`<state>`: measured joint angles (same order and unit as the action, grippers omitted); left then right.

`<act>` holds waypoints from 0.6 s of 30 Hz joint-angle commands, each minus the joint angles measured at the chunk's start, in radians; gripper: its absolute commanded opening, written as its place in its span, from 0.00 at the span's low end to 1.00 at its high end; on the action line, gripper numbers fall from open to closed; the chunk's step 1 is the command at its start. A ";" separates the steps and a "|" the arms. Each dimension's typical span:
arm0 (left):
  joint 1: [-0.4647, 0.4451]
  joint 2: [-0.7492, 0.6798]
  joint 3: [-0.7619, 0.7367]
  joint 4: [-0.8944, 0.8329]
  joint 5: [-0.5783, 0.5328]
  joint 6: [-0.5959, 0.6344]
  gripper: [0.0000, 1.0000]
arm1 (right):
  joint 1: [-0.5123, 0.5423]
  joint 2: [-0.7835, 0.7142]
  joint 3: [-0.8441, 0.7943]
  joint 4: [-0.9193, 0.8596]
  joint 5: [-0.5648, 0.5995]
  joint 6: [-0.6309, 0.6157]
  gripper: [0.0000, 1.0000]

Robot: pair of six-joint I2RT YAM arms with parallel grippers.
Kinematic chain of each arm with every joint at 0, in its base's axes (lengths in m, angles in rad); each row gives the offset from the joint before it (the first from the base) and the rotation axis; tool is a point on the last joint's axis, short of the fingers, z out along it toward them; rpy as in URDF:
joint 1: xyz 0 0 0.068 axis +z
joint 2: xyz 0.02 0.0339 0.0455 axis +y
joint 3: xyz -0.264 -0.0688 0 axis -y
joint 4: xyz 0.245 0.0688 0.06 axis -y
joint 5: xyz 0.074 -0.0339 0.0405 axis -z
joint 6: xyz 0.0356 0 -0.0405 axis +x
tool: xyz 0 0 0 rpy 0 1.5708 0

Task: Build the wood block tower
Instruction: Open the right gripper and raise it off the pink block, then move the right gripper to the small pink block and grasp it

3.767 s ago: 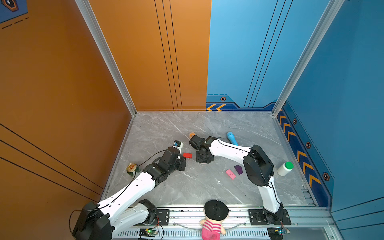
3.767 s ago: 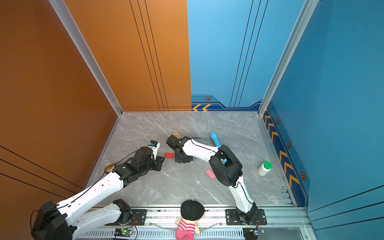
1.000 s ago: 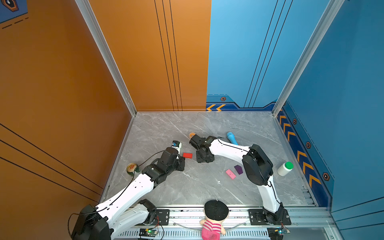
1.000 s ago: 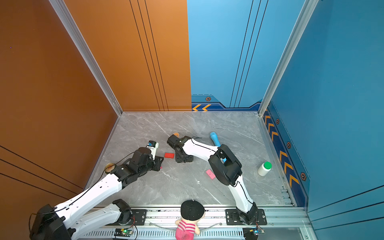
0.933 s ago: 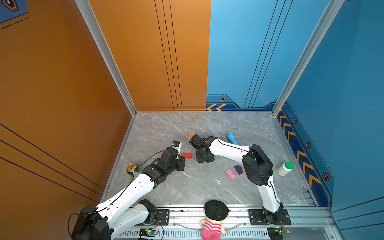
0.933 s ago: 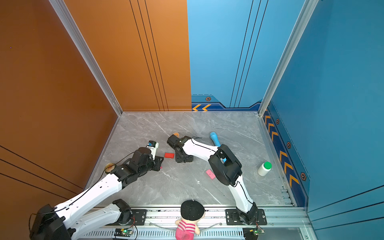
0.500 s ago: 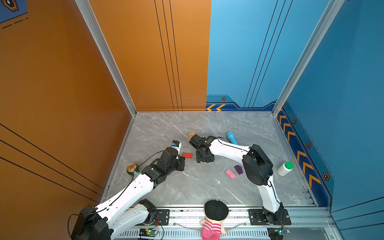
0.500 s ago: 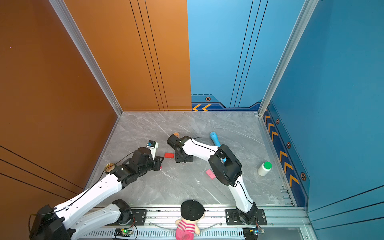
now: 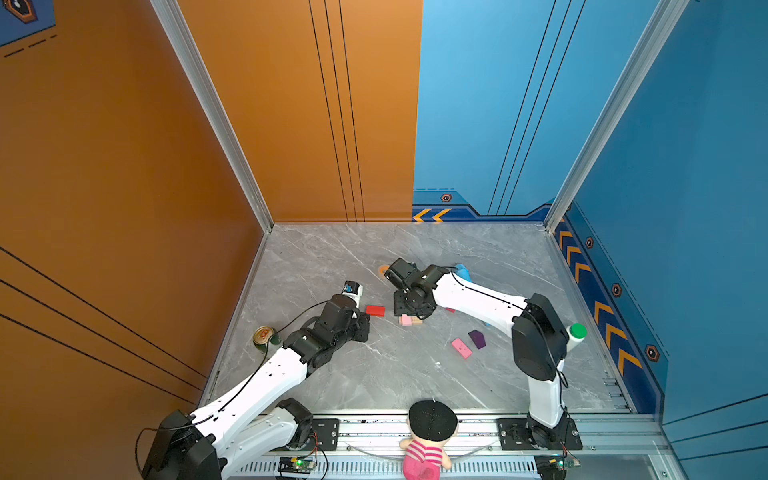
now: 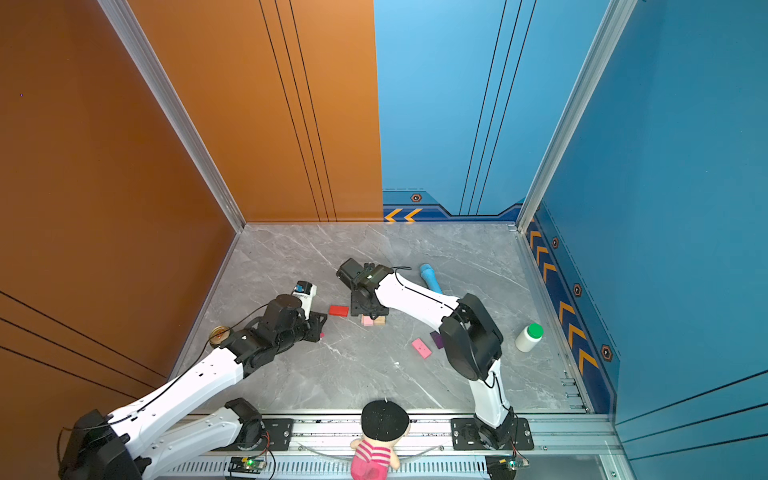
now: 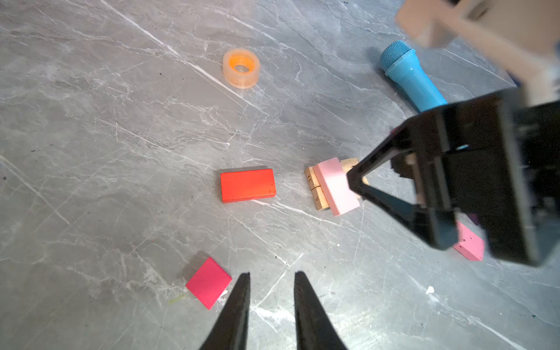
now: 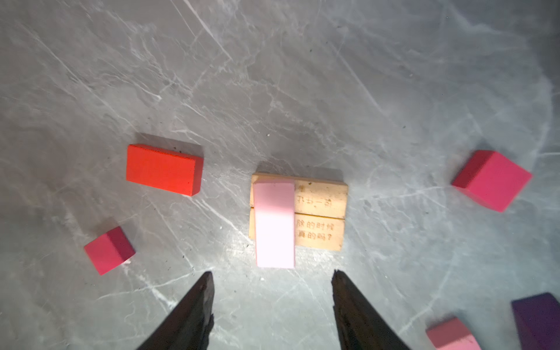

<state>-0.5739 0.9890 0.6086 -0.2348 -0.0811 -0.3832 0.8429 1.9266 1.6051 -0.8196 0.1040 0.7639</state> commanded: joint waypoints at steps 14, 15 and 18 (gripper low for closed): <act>-0.007 0.030 0.018 -0.012 0.029 -0.031 0.28 | -0.077 -0.303 -0.411 -0.038 0.011 -0.153 0.59; -0.011 0.034 0.024 -0.013 0.029 -0.034 0.28 | -0.079 -0.319 -0.434 -0.038 0.010 -0.156 0.59; -0.019 0.047 0.032 -0.016 0.030 -0.039 0.28 | -0.088 -0.348 -0.495 -0.033 0.003 -0.172 0.59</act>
<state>-0.5823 1.0229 0.6113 -0.2359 -0.0696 -0.4088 0.7654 1.6150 1.1503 -0.8265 0.1085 0.6277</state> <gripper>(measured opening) 0.277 0.588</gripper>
